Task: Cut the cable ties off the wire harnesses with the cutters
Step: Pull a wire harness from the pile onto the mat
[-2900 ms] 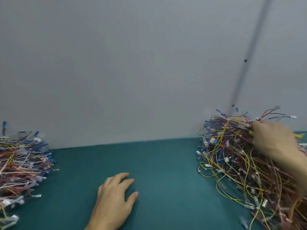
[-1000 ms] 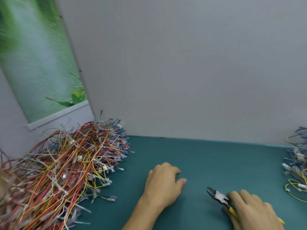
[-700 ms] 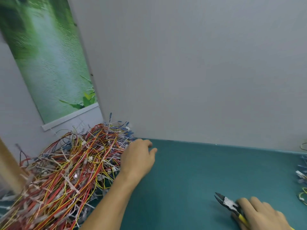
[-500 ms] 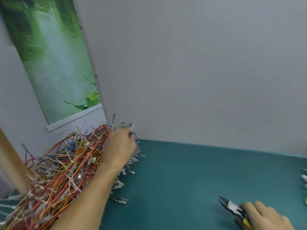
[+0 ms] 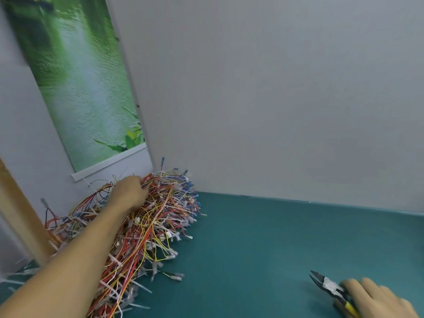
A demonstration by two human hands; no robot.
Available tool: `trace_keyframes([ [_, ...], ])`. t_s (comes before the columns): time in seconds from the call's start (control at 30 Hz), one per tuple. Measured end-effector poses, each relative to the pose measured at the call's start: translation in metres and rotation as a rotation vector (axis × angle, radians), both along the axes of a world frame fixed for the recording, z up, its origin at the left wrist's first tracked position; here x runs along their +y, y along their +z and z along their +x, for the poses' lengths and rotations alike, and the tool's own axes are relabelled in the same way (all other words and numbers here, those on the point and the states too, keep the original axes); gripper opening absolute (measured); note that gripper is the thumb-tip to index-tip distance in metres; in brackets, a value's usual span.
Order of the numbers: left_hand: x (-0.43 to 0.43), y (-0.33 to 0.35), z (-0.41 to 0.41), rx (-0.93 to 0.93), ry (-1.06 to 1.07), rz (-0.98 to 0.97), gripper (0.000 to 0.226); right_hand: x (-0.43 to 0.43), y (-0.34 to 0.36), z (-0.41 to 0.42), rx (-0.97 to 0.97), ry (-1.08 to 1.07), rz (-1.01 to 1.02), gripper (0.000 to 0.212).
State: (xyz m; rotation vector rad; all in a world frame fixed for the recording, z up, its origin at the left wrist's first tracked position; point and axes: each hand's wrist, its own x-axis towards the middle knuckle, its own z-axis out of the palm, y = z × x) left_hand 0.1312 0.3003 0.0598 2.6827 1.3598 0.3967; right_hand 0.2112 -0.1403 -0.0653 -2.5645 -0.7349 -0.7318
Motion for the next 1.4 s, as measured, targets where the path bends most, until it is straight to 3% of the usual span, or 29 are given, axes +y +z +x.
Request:
trace_keyframes([
  [0.07, -0.008, -0.002, -0.003, -0.025, 0.057, 0.213, 0.037, -0.001, 0.004, -0.002, 0.063, -0.041, -0.056, 0.056],
  [0.17, -0.031, -0.012, 0.003, -0.065, -0.088, 0.490, 0.023, -0.008, 0.000, -0.006, 0.127, -0.062, -0.159, 0.035],
  [0.23, -0.043, -0.021, 0.010, 0.037, -0.126, 0.373, 0.036, -0.010, -0.005, -0.005, 0.148, -0.056, -0.178, 0.025],
  [0.3, -0.049, -0.029, 0.015, 0.126, -0.090, 0.278, 0.044, -0.011, -0.008, -0.004, 0.191, -0.039, -0.184, 0.043],
  [0.4, -0.051, -0.028, 0.020, 0.109, -0.068, 0.272, 0.033, -0.011, -0.006, -0.005, 0.238, -0.031, -0.181, 0.046],
  [0.47, -0.053, -0.020, 0.020, 0.054, -0.066, 0.172, 0.020, -0.011, -0.006, -0.004, 0.266, -0.019, -0.190, 0.047],
  [0.53, -0.056, -0.009, 0.018, -0.115, -0.118, 0.019, 0.013, -0.012, -0.003, -0.004, 0.292, -0.011, -0.201, 0.045],
  [0.67, -0.076, 0.006, 0.004, -0.475, -0.290, -0.424, 0.022, -0.010, 0.004, -0.005, 0.320, -0.018, -0.288, 0.032],
  [0.83, -0.081, -0.017, 0.001, -0.392, -0.186, -0.927, 0.004, -0.011, 0.008, -0.012, 0.234, 0.023, -0.214, 0.034],
  [0.9, -0.080, -0.023, 0.010, -0.459, -0.104, -0.998, 0.015, -0.011, 0.014, -0.017, 0.324, 0.069, -0.306, 0.037],
  [0.93, -0.080, -0.023, 0.014, -0.510, -0.083, -1.023, 0.019, -0.011, 0.014, -0.014, 0.243, 0.027, -0.209, 0.034],
  [0.97, -0.077, -0.022, 0.017, -0.565, -0.093, -1.087, 0.020, -0.007, 0.014, -0.016, 0.264, -0.008, -0.233, 0.034],
  [1.03, -0.072, -0.018, 0.018, -0.657, -0.187, -1.310, 0.019, -0.007, 0.017, -0.015, 0.424, 0.014, -0.334, 0.038],
  [1.07, -0.070, -0.019, 0.017, -0.668, -0.228, -1.402, 0.019, -0.007, 0.015, -0.014, 0.383, 0.008, -0.307, 0.040],
  [1.13, -0.073, -0.028, 0.014, -0.561, -0.213, -1.427, 0.018, -0.006, 0.019, -0.019, 0.325, -0.059, -0.328, 0.032],
  [1.2, -0.084, -0.035, 0.012, -0.468, -0.196, -1.472, 0.019, -0.007, 0.012, -0.016, 0.244, -0.012, -0.178, 0.030],
  [1.3, -0.105, -0.035, 0.015, -0.498, -0.371, -1.693, 0.016, -0.003, 0.010, -0.016, 0.304, -0.048, -0.297, 0.030],
  [1.4, -0.127, -0.047, 0.017, -0.399, -0.317, -1.605, 0.017, -0.009, 0.000, -0.011, 0.270, 0.010, -0.158, 0.043],
])
